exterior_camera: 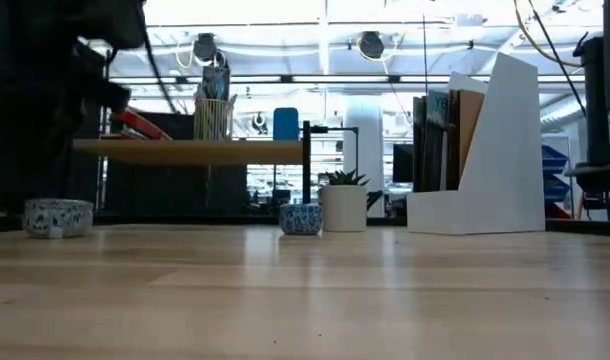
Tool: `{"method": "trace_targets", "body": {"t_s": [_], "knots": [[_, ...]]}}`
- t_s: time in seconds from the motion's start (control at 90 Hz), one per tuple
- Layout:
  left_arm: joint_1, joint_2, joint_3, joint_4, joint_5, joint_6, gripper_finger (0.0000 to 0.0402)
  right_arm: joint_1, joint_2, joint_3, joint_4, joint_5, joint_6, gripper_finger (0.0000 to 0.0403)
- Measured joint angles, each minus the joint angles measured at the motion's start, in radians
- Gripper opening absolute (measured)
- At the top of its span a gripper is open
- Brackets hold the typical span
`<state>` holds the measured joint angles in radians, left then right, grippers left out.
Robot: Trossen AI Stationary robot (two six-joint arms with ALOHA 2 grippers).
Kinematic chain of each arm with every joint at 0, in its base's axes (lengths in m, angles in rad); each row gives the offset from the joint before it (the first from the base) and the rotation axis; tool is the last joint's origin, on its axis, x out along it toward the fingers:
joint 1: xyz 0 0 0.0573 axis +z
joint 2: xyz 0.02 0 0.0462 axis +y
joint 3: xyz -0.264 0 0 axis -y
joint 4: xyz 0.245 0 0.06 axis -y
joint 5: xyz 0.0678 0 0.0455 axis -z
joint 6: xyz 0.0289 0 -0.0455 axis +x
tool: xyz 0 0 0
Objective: Stock shelves
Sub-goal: Put the white scented candle to the bottom left of the shelf
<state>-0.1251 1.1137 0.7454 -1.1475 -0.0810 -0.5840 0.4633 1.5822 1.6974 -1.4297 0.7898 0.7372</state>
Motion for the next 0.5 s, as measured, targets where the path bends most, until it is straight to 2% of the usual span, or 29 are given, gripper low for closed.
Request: {"method": "trace_targets", "body": {"t_s": [0.1,0.189,0.322,0.456,0.5], "knots": [[-0.012,-0.011,0.018,0.109,0.028,0.037,0.0227,0.0,0.0,0.0,0.002,0.0,0.0,0.0384],[-0.022,-0.007,0.018,0.217,0.07,0.069,0.0196,0.0,0.0,0.0,0.01,0.0,0.001,0.0384],[-0.022,0.056,0.018,0.291,0.126,0.059,0.0117,0.0,0.0,0.0,0.014,0.0,0.008,0.0384],[-0.024,0.133,0.017,0.265,0.16,0.014,0.0023,0.0,0.0,0.0,0.014,-0.001,0.008,0.0384],[-0.026,0.157,0.016,0.255,0.158,0.014,0.001,0.0,0.0,0.0,0.014,-0.001,0.008,0.0384]]}}
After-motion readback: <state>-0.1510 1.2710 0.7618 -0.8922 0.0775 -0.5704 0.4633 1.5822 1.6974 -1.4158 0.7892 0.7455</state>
